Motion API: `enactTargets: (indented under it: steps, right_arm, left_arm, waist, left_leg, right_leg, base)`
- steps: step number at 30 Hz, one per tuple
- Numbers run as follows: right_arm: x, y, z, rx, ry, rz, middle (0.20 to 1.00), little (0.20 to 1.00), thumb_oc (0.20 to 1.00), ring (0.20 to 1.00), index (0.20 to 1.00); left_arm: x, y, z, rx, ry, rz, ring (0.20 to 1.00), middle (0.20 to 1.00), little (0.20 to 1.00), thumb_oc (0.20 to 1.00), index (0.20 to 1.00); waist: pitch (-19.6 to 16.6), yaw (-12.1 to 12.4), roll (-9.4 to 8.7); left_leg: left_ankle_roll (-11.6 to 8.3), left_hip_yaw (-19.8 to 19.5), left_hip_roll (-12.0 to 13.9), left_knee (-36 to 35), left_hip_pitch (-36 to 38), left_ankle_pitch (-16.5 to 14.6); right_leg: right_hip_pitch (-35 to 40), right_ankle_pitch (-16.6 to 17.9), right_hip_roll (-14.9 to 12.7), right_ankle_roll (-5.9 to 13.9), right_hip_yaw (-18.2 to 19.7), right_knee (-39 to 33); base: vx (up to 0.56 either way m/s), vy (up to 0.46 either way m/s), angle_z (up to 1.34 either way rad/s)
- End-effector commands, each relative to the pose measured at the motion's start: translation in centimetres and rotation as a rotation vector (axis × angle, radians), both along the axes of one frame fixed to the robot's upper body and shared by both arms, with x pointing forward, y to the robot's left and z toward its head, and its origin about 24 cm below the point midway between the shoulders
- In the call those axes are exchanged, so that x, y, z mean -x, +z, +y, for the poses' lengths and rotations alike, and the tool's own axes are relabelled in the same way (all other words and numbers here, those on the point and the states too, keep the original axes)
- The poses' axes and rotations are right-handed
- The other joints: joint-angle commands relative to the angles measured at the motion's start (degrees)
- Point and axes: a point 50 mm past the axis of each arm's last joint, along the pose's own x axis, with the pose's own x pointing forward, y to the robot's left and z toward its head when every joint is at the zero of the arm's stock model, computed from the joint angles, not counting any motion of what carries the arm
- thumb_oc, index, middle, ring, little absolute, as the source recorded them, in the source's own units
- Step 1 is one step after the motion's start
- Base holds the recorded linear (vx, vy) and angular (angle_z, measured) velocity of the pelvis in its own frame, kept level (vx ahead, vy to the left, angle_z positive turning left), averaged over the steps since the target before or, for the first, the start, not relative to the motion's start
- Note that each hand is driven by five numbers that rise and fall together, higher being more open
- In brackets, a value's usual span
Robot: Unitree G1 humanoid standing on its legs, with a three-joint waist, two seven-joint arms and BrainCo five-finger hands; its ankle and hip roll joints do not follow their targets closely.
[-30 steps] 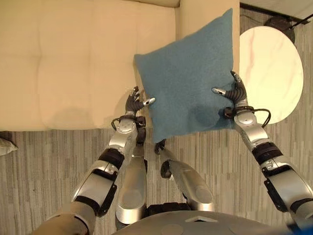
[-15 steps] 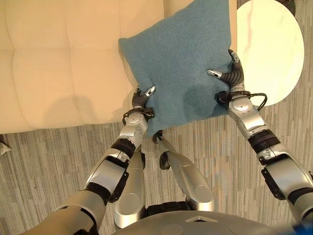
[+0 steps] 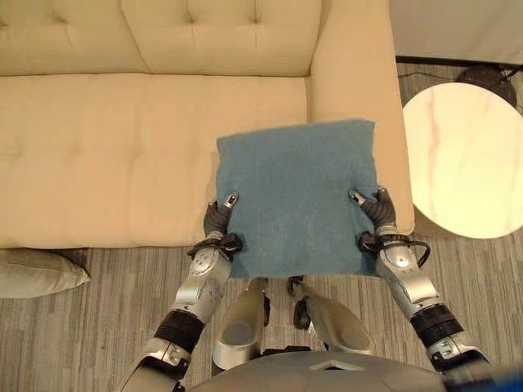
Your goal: Pick up all the scattered cushions and arrange them neatly on the sofa.
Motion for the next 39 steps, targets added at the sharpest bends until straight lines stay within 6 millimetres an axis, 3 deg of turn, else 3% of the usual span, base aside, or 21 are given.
enactTargets:
  steps: [1,5,7,9,10,12,18,20,22,23,25,26,28,30,32,33,36,39]
  right_arm:
    - [-1.6,4.8,2.1,-0.015,0.132,-0.253,0.200,0.200,0.200,0.200,0.200]
    - [-0.9,4.6,0.6,0.007,0.088,-0.251,0.200,0.200,0.200,0.200,0.200]
    - [-0.7,4.7,-0.1,0.019,0.061,-0.255,0.200,0.200,0.200,0.200,0.200]
    - [-0.4,4.8,-0.7,0.042,0.051,-0.260,0.200,0.200,0.200,0.200,0.200]
    - [-0.2,5.1,-1.1,0.040,0.032,-0.273,0.200,0.200,0.200,0.200,0.200]
    - [-0.1,5.4,-1.1,0.041,0.036,-0.287,0.200,0.200,0.200,0.200,0.200]
    - [0.0,5.6,-0.4,0.044,0.079,-0.295,0.200,0.200,0.200,0.200,0.200]
    - [-0.1,5.7,0.3,0.037,0.107,-0.297,0.200,0.200,0.200,0.200,0.200]
    - [-0.1,5.8,0.7,0.023,0.116,-0.302,0.200,0.200,0.200,0.200,0.200]
    - [-0.1,5.8,0.6,0.026,0.117,-0.302,0.200,0.200,0.200,0.200,0.200]
    - [-0.3,5.9,0.8,0.029,0.123,-0.308,0.200,0.200,0.200,0.200,0.200]
    - [-0.4,5.8,0.9,0.038,0.135,-0.298,0.200,0.200,0.200,0.200,0.200]
    - [-0.4,5.8,0.9,0.040,0.138,-0.299,0.200,0.200,0.200,0.200,0.200]
    - [-0.2,5.6,0.7,0.041,0.134,-0.294,0.200,0.200,0.200,0.200,0.200]
    - [0.1,5.4,-0.1,0.047,0.108,-0.285,0.200,0.200,0.200,0.200,0.200]
    - [0.4,5.4,-0.8,0.058,0.092,-0.288,0.200,0.200,0.200,0.200,0.200]
    - [0.4,5.6,-1.1,0.061,0.087,-0.292,0.200,0.200,0.200,0.200,0.200]
    - [0.4,5.7,-1.1,0.073,0.093,-0.292,0.200,0.200,0.200,0.200,0.200]
  left_arm:
    - [-3.3,5.7,-2.9,0.076,-0.127,-0.320,0.200,0.200,0.200,0.200,0.200]
    - [-2.4,5.5,-2.3,0.072,-0.122,-0.328,0.200,0.200,0.200,0.200,0.200]
    - [-2.0,5.5,-2.1,0.057,-0.127,-0.337,0.200,0.200,0.200,0.200,0.200]
    - [-1.3,5.1,-1.6,0.037,-0.125,-0.328,0.200,0.200,0.200,0.200,0.200]
    - [-1.2,5.4,-1.5,0.024,-0.125,-0.342,0.200,0.200,0.200,0.200,0.200]
    - [-0.7,5.4,-1.0,-0.017,-0.123,-0.344,0.200,0.200,0.200,0.200,0.200]
    - [0.8,4.9,0.5,-0.104,-0.115,-0.324,0.200,0.200,0.200,0.200,0.200]
    - [1.2,5.0,1.1,-0.154,-0.136,-0.327,0.200,0.200,0.200,0.200,0.200]
    - [1.0,5.3,1.5,-0.185,-0.138,-0.335,0.200,0.200,0.200,0.200,0.200]
    - [1.0,5.4,1.5,-0.187,-0.140,-0.341,0.200,0.200,0.200,0.200,0.200]
    - [1.0,5.3,1.6,-0.206,-0.140,-0.334,0.200,0.200,0.200,0.200,0.200]
    - [0.8,5.6,1.8,-0.219,-0.140,-0.347,0.200,0.200,0.200,0.200,0.200]
    - [0.8,5.7,1.8,-0.221,-0.144,-0.352,0.200,0.200,0.200,0.200,0.200]
    - [0.8,5.5,1.4,-0.214,-0.156,-0.353,0.200,0.200,0.200,0.200,0.200]
    - [0.8,5.4,0.9,-0.187,-0.166,-0.355,0.200,0.200,0.200,0.200,0.200]
    - [0.8,5.4,0.4,-0.176,-0.184,-0.360,0.200,0.200,0.200,0.200,0.200]
    - [0.6,5.6,0.3,-0.178,-0.184,-0.367,0.200,0.200,0.200,0.200,0.200]
    - [0.6,5.9,0.4,-0.197,-0.180,-0.377,0.200,0.200,0.200,0.200,0.200]
  waist:
    - [-2.62,-1.11,-4.49]
    - [-3.12,-1.10,-3.13]
    - [-3.67,-1.43,-2.46]
    - [-5.29,-1.83,-1.71]
    - [-5.91,-2.38,-1.47]
    - [-6.70,-2.57,-0.78]
    - [-8.11,-0.90,-0.30]
    - [-7.74,-0.26,0.03]
    - [-7.16,-0.41,-0.11]
    - [-7.10,-1.00,-0.50]
    - [-7.30,-0.62,-0.77]
    - [-6.88,-0.49,-0.96]
    - [-6.91,-0.41,-1.25]
    - [-7.26,-0.85,-1.48]
    - [-8.37,-1.53,-1.67]
    - [-8.35,-2.17,-1.88]
    - [-7.81,-1.89,-2.47]
    - [-7.95,-1.67,-3.50]
  left_leg:
    - [-1.22,-0.12,3.12,7.72,-0.31,-8.00]
    - [-2.07,0.37,2.23,11.69,-1.92,-8.15]
    - [-2.12,3.42,3.35,12.97,-2.09,-8.92]
    - [-1.85,6.78,4.60,11.95,1.42,-10.07]
    - [-1.92,10.61,5.70,11.43,2.94,-10.08]
    - [-1.81,13.40,6.13,9.07,5.24,-10.04]
    - [0.34,9.55,2.43,4.62,9.00,-10.79]
    - [1.65,8.69,1.27,2.82,10.37,-10.54]
    - [2.52,7.55,0.47,2.08,10.57,-10.14]
    - [3.02,6.64,-0.52,1.53,11.29,-10.34]
    - [3.27,6.51,-1.32,0.85,11.66,-10.30]
    - [3.21,6.67,-1.36,1.03,12.84,-11.31]
    - [3.37,6.75,-1.62,1.45,13.11,-12.04]
    - [3.36,6.45,-1.93,2.09,13.91,-12.97]
    - [1.99,6.83,-1.56,4.72,14.37,-14.93]
    - [0.31,7.61,-0.83,10.63,13.44,-16.83]
    - [-1.29,7.04,0.51,19.11,8.05,-15.93]
    - [-1.17,4.50,2.17,16.64,3.39,-14.19]
  right_leg:
    - [1.36,-5.35,-5.03,5.93,-0.05,2.21]
    - [2.97,-5.69,-6.28,5.79,-2.47,1.64]
    - [3.73,-5.75,-7.27,5.72,-4.43,1.46]
    - [6.47,-5.55,-7.98,6.27,-6.56,0.68]
    - [7.63,-5.75,-8.87,6.65,-8.45,0.53]
    - [8.72,-5.94,-9.24,7.00,-9.51,0.49]
    - [9.53,-6.45,-11.30,8.49,-8.36,3.73]
    - [7.72,-7.69,-12.42,8.95,-6.99,9.29]
    - [4.23,-7.48,-11.00,9.04,-3.02,12.80]
    - [2.64,-7.59,-7.81,9.02,1.14,11.45]
    - [0.91,-5.48,-6.81,8.91,0.41,9.67]
    - [-1.72,-4.23,-6.91,9.50,-4.18,8.80]
    - [-1.15,-4.10,-7.52,9.50,-5.73,7.91]
    - [0.03,-4.27,-7.24,8.83,-5.56,6.92]
    - [2.42,-4.04,-7.39,8.23,-5.91,4.87]
    - [5.20,-4.38,-7.10,7.78,-5.64,3.41]
    - [7.78,-4.88,-6.94,6.82,-4.05,1.63]
    - [8.20,-5.19,-7.50,6.91,-2.58,1.06]
  base:
    - [0.04,0.000,0.17]
    - [-0.03,0.022,0.19]
    - [-0.02,0.072,0.85]
    - [0.11,0.143,1.42]
    - [0.08,0.162,0.73]
    - [0.07,0.188,0.64]
    - [0.06,0.225,0.24]
    - [0.03,0.309,0.20]
    - [0.07,0.235,0.00]
    - [0.11,0.130,0.11]
    - [0.16,0.063,0.28]
    - [0.15,-0.002,0.13]
    - [0.16,-0.032,0.00]
    - [0.20,-0.041,-0.09]
    - [0.27,-0.095,0.08]
    - [0.21,-0.109,0.34]
    - [0.11,-0.054,0.36]
    - [0.11,0.018,-0.46]
